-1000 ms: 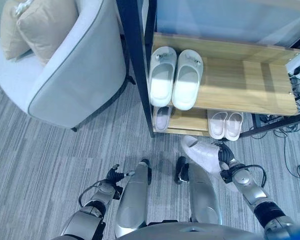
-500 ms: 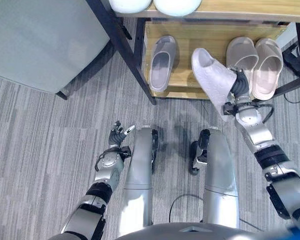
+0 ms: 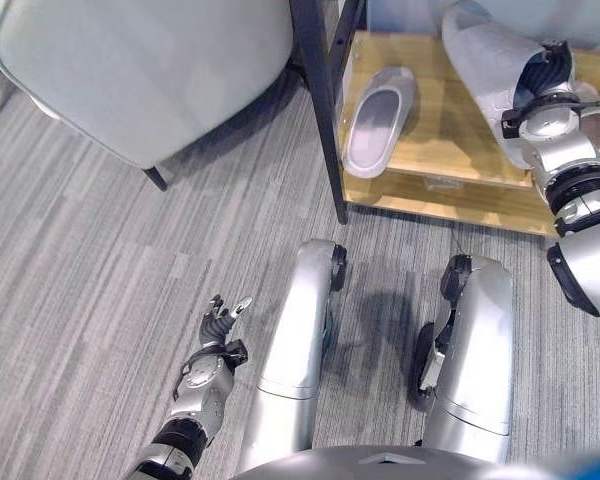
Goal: Arrange the slippers neatly on the shoe rack.
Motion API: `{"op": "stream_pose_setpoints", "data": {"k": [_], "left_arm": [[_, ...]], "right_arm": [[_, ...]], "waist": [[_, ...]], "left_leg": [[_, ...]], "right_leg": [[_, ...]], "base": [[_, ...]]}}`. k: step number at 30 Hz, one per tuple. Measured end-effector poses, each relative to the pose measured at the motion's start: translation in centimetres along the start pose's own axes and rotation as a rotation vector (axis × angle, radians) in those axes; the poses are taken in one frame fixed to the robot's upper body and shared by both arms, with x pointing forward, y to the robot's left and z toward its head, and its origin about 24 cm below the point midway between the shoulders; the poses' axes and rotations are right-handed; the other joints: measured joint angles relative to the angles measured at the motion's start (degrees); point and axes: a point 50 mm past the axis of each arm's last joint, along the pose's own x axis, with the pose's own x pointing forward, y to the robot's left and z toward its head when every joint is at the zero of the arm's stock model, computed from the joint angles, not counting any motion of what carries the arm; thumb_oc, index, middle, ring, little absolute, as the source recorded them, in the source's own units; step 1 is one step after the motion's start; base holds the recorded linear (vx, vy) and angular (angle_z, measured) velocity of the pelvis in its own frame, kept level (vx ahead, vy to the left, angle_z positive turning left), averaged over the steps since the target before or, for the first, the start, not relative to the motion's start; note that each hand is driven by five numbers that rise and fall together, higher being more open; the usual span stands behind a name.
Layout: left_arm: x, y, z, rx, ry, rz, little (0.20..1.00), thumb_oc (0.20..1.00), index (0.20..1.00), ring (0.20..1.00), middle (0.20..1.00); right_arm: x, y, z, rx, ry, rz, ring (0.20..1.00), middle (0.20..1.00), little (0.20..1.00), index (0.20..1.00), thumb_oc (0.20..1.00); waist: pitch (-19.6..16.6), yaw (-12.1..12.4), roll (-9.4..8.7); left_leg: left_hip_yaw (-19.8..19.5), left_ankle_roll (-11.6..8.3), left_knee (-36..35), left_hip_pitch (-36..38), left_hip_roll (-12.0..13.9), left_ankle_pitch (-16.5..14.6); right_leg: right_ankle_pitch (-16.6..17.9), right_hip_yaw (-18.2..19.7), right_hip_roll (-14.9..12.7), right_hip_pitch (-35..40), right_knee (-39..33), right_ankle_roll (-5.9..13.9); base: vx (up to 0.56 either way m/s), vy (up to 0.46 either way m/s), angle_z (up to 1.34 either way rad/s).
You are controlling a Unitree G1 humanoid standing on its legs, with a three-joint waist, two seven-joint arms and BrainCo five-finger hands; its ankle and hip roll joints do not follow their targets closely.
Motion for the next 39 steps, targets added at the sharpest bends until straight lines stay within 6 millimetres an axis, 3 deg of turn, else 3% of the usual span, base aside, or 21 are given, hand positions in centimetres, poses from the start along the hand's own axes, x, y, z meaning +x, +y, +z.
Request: {"op": "stream_pose_setpoints", "data": {"k": [2,7,10,11,12,20,28,31,35,39], "left_arm": [[0.1,-0.2,0.0,-0.010,0.004,-0.002,1.000,1.000,1.000,1.000,1.000],[0.4,-1.9,2.1,-0.042,-0.069,-0.064,1.000,1.000,1.000,1.000,1.000],[0.1,-1.3,1.6,-0.024,-0.059,-0.054,1.000,1.000,1.000,1.000,1.000],[0.0,-1.0,1.3,-0.018,-0.050,-0.048,1.000,1.000,1.000,1.000,1.000],[-0.1,-0.8,1.1,-0.016,-0.045,-0.045,1.000,1.000,1.000,1.000,1.000],[0.0,-1.1,2.2,0.023,-0.100,-0.065,1.000,1.000,1.000,1.000,1.000],[0.0,-0.3,1.1,0.049,-0.057,-0.036,1.000,1.000,1.000,1.000,1.000],[0.1,-1.1,1.1,0.100,-0.058,-0.069,1.000,1.000,1.000,1.000,1.000],[0.8,-2.2,2.2,0.114,-0.080,-0.089,1.000,1.000,1.000,1.000,1.000],[1.1,-2.9,3.0,0.111,-0.099,-0.103,1.000,1.000,1.000,1.000,1.000]], "right_arm": [[-0.1,0.2,-0.2,0.009,0.019,0.015,0.200,0.200,0.200,0.200,0.200],[-0.4,1.3,-0.3,0.034,0.033,0.035,0.200,0.200,0.200,0.200,0.200],[0.0,0.4,0.2,0.043,0.042,0.001,0.200,0.200,0.200,0.200,0.200],[0.1,0.3,0.5,0.042,0.036,-0.005,0.504,0.504,0.504,0.504,0.504],[0.1,0.2,0.5,0.042,0.039,-0.010,1.000,1.000,1.000,1.000,1.000],[0.1,-0.2,-0.3,0.036,0.090,-0.052,1.000,1.000,1.000,1.000,1.000],[0.0,0.2,-0.2,0.057,0.095,-0.051,1.000,1.000,1.000,1.000,1.000],[0.0,0.2,-0.4,0.068,0.106,-0.053,1.000,1.000,1.000,1.000,1.000],[-0.9,3.0,-0.4,0.140,0.135,0.002,1.000,1.000,1.000,1.000,1.000],[-1.1,3.0,-1.3,0.194,0.182,-0.007,1.000,1.000,1.000,1.000,1.000]], "waist": [[2.40,-0.17,-0.22],[3.47,0.00,-0.57],[3.49,0.46,-0.55],[3.49,0.61,-0.55],[3.49,0.74,-0.55],[3.50,0.75,-0.54],[3.49,-0.14,-0.53],[3.49,-0.41,-0.53],[3.37,-1.94,-0.46],[3.25,-2.15,-0.40]], "left_leg": [[0.27,0.64,-0.25,1.71,0.20,-0.67],[0.38,0.87,-1.09,4.50,0.19,-1.94],[0.39,0.87,-2.25,5.46,-0.01,-1.95],[0.41,0.87,-2.54,5.62,-0.06,-1.95],[0.44,0.87,-2.77,5.64,-0.08,-1.95],[0.56,0.87,-3.19,5.91,-0.23,-1.95],[0.45,0.83,-3.18,6.85,-0.23,-1.96],[0.48,0.83,-3.16,6.89,-0.19,-1.97],[0.37,0.52,-3.08,7.84,0.22,-2.27],[0.33,0.48,-2.66,8.01,0.29,-2.30]], "right_leg": [[-0.24,0.09,0.06,1.67,-0.19,0.01],[-1.79,0.00,-0.16,4.50,-0.90,0.06],[-1.87,-0.16,-0.30,5.49,-1.95,0.17],[-1.93,-0.19,-0.35,5.73,-2.17,0.08],[-1.93,-0.21,-0.35,5.76,-2.39,0.08],[-2.04,-0.20,-0.63,6.04,-2.59,0.11],[-2.17,-0.25,-0.61,6.87,-2.50,-0.06],[-2.18,-0.26,-0.61,6.85,-2.45,-0.08],[-2.16,-0.30,-0.10,7.32,-2.49,-0.10],[-2.16,-0.31,-0.07,7.47,-2.20,-0.11]], "base": [[0.00,0.000,0.00],[0.00,0.000,0.00],[0.00,0.003,0.01],[0.00,0.000,0.00],[0.00,0.000,0.00],[0.00,0.000,0.00],[0.00,0.000,0.00],[0.00,-0.001,-0.01],[0.00,0.001,-0.05],[0.00,-0.003,-0.01]]}}
